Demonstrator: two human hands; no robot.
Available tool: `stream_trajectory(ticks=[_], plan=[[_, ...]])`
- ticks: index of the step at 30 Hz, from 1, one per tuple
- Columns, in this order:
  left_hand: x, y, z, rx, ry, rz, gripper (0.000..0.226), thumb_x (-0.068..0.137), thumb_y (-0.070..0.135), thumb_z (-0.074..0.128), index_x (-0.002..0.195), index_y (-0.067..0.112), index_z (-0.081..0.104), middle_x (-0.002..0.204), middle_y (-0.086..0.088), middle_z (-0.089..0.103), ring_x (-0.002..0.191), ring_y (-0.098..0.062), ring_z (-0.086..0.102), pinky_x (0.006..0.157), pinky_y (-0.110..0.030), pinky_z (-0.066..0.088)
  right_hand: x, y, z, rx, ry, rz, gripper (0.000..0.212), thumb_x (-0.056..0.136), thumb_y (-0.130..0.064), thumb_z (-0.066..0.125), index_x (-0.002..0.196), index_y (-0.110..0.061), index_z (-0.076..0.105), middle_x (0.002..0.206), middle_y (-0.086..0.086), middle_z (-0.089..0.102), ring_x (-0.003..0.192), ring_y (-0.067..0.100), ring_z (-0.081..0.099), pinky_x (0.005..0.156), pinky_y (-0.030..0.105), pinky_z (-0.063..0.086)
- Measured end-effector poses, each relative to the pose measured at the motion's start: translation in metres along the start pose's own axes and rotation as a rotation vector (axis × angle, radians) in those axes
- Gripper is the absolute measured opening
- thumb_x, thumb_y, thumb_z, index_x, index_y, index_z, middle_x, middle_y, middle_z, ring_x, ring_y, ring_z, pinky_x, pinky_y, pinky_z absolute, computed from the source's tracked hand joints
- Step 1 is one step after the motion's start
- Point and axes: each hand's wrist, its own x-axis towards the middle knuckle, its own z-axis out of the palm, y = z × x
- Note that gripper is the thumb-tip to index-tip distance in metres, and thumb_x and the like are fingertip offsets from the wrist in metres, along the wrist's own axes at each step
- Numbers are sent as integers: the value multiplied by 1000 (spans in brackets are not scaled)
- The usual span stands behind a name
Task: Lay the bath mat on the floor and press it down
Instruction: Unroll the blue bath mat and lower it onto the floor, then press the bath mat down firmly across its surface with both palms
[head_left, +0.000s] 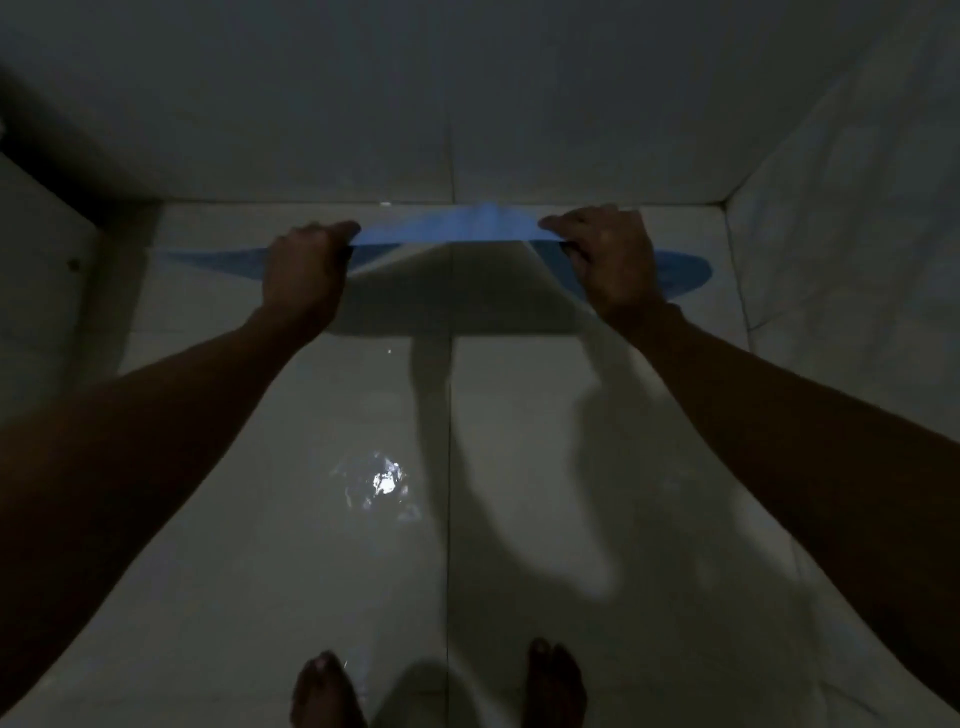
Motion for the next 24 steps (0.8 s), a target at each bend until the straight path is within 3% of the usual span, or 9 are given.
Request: stream_trajectory(ticks=[4,8,11,13,15,17,19,21,24], plan=[[-53,-20,117,-60,-64,-19,39,95,9,46,134,11,50,121,-22,58,113,-37,52,88,-50,47,-69,21,96,-22,29,-56,37,89,-20,46,116,-14,71,110,15,69,95,37,63,81,48,45],[-127,-39,233,-21,-256,-17,54,91,-5,47,143,10,44,141,-25,44,134,-42,36,98,-55,42,-151,48,203,-38,-87,-108,32,86,-17,52,110,-17,73,106,14,71,89,35,66,73,43,52],[-174,-57,291,119,-312,193,61,77,-1,68,135,8,52,129,-27,56,115,-46,57,62,-49,54,-207,61,265,-143,-126,-244,33,77,-12,64,108,-18,74,103,13,70,82,33,66,66,38,51],[-177,-72,306,218,-220,367,48,82,20,61,127,6,55,118,-27,62,96,-43,66,53,-39,50,-227,69,286,-152,-114,-242,39,81,-16,60,119,-16,70,113,17,65,94,35,63,73,38,48],[-174,-87,310,219,-112,456,47,84,31,50,123,5,58,118,-24,62,97,-38,64,68,-41,46,-234,74,298,-162,-144,-209,50,86,-24,53,136,-18,58,130,20,56,114,38,55,88,42,44],[-173,-98,311,181,-75,425,50,84,27,52,129,5,57,126,-25,57,110,-41,56,84,-47,43,-232,72,300,-169,-228,-100,60,89,-32,50,148,-28,41,150,18,39,135,37,39,104,47,35],[-179,-101,311,129,-152,325,52,84,20,52,135,7,53,136,-28,49,120,-47,50,96,-54,42,-232,65,299,-170,-286,-23,63,89,-35,47,151,-32,34,157,15,31,142,36,31,108,49,31],[-182,-95,310,91,-225,273,52,88,13,48,140,7,48,141,-29,44,123,-51,47,96,-58,41,-235,57,294,-159,-315,2,62,89,-32,49,149,-29,39,154,16,36,140,37,35,106,51,35],[-176,-83,305,184,-437,168,55,102,13,33,153,12,13,158,-22,9,143,-43,16,113,-53,20,-232,51,284,-119,-333,66,55,94,-20,54,147,-23,42,153,17,39,141,36,35,109,48,36]])
